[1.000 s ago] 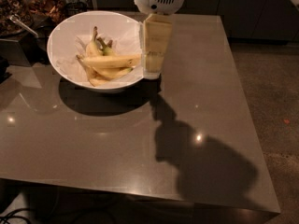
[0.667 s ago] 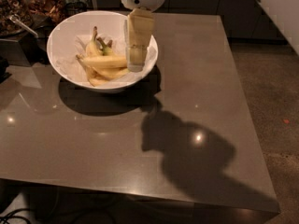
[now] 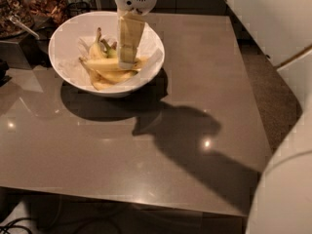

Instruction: Pick banana from white bowl

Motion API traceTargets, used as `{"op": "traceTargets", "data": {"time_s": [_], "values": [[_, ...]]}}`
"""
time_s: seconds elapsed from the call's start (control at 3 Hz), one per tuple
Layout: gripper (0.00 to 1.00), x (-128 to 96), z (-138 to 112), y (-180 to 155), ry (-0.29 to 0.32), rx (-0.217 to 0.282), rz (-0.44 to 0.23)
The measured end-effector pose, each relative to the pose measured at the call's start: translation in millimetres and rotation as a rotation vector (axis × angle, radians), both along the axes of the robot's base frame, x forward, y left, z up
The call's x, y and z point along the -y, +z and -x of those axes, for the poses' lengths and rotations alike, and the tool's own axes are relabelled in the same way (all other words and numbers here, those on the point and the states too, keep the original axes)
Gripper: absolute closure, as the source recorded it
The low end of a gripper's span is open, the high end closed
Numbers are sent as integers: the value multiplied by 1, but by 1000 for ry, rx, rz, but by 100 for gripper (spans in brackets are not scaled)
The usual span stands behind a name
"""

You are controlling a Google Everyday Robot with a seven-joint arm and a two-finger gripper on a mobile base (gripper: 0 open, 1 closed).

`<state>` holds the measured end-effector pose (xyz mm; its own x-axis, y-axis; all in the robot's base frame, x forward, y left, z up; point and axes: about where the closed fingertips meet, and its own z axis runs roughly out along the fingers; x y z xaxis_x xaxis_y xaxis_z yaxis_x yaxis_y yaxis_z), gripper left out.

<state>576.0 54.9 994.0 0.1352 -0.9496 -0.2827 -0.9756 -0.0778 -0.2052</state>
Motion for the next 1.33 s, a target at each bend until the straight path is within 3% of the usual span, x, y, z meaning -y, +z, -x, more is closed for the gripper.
{"op": "traceTargets", "data": {"time_s": [1.0,1.33], "values": [[36,-28,-46,-32,-23,-75,-2],[39,-34,-53,-43,-27,-95,2]]}}
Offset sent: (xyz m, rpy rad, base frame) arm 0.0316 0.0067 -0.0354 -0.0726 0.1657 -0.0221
